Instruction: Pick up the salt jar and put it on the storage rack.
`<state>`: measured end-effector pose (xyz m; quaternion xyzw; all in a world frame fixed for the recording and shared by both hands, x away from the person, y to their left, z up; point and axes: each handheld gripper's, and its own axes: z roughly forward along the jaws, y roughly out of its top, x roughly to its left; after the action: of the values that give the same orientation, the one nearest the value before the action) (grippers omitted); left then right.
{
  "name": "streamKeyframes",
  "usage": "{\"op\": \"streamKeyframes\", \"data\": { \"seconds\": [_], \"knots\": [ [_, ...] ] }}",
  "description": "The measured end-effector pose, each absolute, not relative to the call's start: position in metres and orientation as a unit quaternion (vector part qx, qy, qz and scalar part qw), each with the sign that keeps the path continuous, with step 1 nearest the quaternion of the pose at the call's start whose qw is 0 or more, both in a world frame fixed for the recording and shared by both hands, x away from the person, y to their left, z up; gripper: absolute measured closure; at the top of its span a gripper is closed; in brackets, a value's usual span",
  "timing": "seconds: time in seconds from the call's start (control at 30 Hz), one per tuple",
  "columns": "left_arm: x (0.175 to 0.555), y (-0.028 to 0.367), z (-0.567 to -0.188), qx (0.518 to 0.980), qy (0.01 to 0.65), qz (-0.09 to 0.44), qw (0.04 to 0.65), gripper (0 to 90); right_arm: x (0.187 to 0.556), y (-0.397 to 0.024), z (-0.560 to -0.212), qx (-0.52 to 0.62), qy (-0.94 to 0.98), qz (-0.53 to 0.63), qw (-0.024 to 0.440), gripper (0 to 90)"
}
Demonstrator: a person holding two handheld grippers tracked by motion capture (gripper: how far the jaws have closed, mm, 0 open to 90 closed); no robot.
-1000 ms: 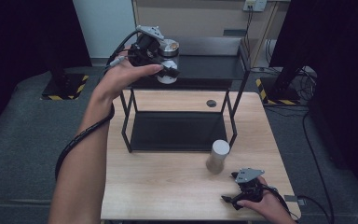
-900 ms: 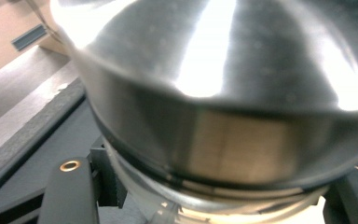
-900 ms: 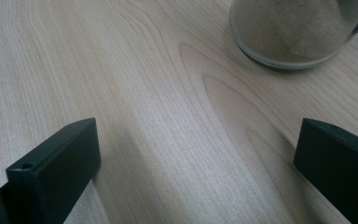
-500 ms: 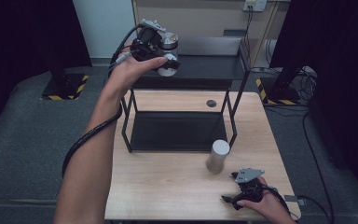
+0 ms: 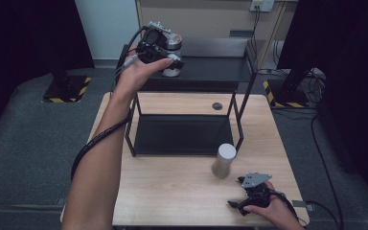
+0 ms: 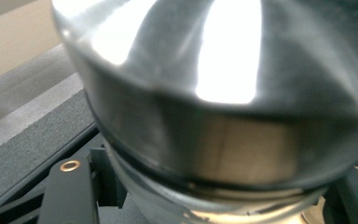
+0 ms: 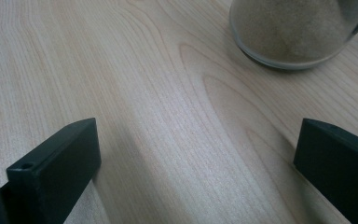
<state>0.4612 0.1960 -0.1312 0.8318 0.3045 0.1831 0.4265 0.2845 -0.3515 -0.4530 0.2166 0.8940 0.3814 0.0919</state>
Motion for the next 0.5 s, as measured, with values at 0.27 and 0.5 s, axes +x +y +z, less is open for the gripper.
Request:
{"op": "streamKeyframes", "data": {
  "seconds": [0.27,0.5],
  "knots": [
    [0.4624,0.1955,-0.1344,0.829,0.311,0.189,0.425,30.0,0.2847,-0.3517,-0.4532,0.216,0.894,0.382,0.092,1.4],
    [0.4631,0.1955,-0.1383,0.826,0.319,0.196,0.421,30.0,0.2848,-0.3517,-0.4531,0.216,0.894,0.382,0.091,1.4]
  ]
}}
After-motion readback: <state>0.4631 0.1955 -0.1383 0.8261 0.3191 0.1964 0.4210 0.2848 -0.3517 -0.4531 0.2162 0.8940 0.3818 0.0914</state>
